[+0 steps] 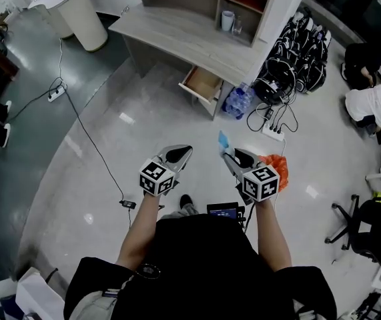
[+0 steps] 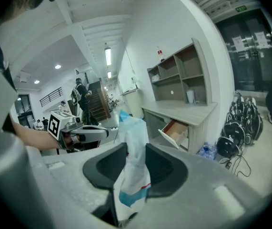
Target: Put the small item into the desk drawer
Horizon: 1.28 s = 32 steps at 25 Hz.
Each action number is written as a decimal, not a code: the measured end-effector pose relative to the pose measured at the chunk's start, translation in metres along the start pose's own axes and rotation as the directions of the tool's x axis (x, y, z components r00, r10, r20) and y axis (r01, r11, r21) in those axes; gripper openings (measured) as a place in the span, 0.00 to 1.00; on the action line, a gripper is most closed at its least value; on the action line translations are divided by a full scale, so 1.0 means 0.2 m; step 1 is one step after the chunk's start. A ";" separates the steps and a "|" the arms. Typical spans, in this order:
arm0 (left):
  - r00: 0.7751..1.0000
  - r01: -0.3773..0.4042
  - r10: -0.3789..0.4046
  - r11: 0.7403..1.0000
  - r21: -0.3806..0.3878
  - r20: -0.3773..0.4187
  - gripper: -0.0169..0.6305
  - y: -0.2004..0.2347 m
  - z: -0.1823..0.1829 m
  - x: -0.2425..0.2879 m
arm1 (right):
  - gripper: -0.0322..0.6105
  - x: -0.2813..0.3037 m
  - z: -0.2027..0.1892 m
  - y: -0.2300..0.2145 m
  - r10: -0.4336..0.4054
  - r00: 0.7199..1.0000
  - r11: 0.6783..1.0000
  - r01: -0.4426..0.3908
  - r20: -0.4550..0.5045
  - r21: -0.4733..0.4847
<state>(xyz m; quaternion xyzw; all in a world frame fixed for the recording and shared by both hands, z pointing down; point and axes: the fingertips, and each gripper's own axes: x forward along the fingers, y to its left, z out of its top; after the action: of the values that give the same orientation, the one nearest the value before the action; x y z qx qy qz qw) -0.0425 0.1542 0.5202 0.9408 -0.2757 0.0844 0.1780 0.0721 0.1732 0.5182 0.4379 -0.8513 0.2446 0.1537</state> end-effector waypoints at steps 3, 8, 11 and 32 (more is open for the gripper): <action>1.000 0.010 -0.010 1.000 -0.001 0.002 0.03 0.08 0.01 -0.02 | 0.24 0.06 0.03 0.03 -0.016 1.000 1.000 0.016 0.000 -0.001; 1.000 0.030 -0.030 0.999 -0.015 0.004 0.03 0.14 0.02 -0.05 | 0.24 0.12 0.05 0.06 -0.037 0.999 0.999 0.037 -0.006 0.001; 0.999 0.036 -0.036 0.999 -0.024 0.001 0.03 0.17 0.01 -0.05 | 0.24 0.15 0.06 0.07 -0.043 0.999 0.999 0.043 -0.015 0.002; 0.999 -0.013 0.012 1.000 -0.016 -0.039 0.03 0.40 0.12 0.24 | 0.24 0.42 0.25 -0.25 0.021 1.000 1.000 -0.021 -0.017 0.011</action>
<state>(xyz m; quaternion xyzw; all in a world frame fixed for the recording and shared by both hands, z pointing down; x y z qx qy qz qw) -0.0452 0.0582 0.5332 0.9358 -0.2787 0.1013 0.1907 0.0636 0.0637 0.5299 0.4277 -0.8532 0.2547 0.1561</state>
